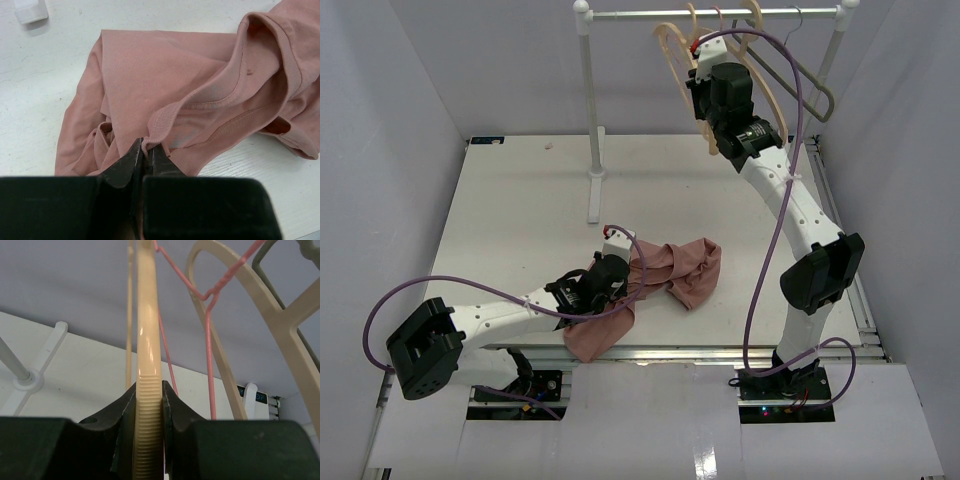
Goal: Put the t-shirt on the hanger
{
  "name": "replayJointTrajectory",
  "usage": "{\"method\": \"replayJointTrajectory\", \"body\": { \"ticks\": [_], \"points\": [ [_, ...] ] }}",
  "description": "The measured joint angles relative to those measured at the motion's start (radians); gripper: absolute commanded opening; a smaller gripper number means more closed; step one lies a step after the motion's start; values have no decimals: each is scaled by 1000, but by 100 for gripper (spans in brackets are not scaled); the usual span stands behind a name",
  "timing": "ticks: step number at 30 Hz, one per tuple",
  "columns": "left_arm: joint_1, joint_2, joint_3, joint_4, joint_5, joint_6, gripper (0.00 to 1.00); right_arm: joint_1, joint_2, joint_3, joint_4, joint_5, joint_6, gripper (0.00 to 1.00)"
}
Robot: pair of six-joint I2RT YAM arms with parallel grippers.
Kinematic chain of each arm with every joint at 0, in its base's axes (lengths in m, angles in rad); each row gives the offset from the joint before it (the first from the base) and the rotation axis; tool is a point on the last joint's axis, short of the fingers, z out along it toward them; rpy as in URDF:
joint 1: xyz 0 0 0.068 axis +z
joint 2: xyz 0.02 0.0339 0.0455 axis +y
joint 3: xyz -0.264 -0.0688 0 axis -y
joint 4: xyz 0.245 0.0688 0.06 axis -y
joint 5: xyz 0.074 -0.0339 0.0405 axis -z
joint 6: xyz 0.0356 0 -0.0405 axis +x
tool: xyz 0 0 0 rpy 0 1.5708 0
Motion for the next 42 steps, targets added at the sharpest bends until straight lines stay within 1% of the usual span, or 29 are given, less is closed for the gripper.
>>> {"method": "replayJointTrajectory", "body": {
  "ticks": [1, 2, 6, 12, 33, 42],
  "points": [
    [0, 0, 0, 0, 0, 0, 0, 0, 1, 3, 0, 7, 0, 12],
    [0, 0, 0, 0, 0, 0, 0, 0, 2, 7, -2, 15, 1, 10],
    [0, 0, 0, 0, 0, 0, 0, 0, 5, 18, -13, 46, 3, 8],
    [0, 6, 2, -1, 2, 0, 0, 0, 11, 49, -36, 53, 0, 8],
    [0, 22, 8, -8, 22, 0, 0, 0, 11, 49, -25, 50, 12, 8],
    [0, 42, 15, -9, 21, 0, 0, 0, -30, -21, 7, 30, 17, 8]
  ]
}}
